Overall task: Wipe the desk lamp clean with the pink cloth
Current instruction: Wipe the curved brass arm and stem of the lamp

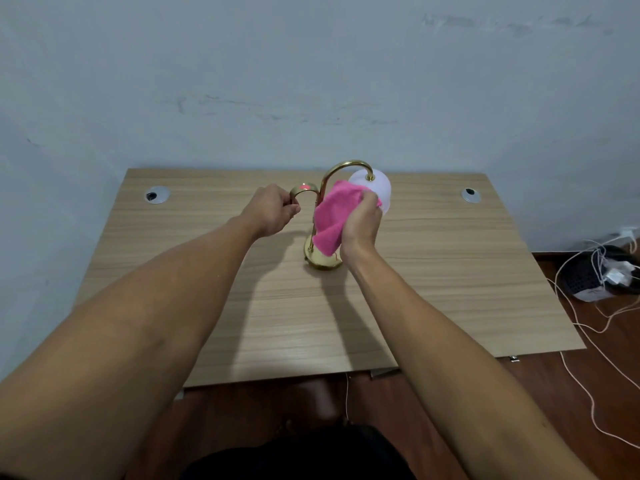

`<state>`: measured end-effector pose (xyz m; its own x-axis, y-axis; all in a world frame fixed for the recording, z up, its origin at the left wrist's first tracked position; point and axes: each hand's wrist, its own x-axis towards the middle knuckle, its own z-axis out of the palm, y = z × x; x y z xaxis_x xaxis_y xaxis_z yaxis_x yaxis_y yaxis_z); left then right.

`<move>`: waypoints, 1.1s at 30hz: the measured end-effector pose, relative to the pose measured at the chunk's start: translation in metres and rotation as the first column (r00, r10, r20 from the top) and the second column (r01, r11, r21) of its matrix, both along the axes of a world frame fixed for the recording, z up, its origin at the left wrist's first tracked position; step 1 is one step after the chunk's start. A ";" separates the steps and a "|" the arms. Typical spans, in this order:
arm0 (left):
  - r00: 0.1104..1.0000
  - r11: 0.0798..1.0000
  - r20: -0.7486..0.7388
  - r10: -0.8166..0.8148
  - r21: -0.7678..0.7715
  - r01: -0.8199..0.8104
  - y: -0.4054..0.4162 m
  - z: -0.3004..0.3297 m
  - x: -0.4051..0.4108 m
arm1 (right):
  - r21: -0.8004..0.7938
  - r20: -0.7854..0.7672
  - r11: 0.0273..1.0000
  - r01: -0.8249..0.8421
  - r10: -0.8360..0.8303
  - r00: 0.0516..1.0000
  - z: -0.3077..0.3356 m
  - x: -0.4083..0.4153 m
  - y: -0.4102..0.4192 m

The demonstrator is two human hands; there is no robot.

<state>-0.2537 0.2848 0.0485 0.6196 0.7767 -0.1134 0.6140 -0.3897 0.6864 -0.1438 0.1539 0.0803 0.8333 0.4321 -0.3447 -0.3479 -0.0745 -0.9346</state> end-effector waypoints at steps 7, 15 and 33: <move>1.000 1.000 -0.006 0.005 0.002 -0.005 -0.001 0.002 0.001 | 0.077 0.258 0.971 -0.228 0.201 0.945 0.007 -0.020 0.005; 1.000 1.000 0.008 0.006 0.015 -0.006 0.002 -0.001 0.000 | -0.328 0.312 0.811 -0.484 0.577 0.755 -0.036 -0.007 -0.006; 0.999 1.000 0.031 -0.011 0.009 0.011 0.005 -0.006 0.001 | 0.320 -0.577 0.915 0.245 -0.017 0.816 0.063 0.027 -0.002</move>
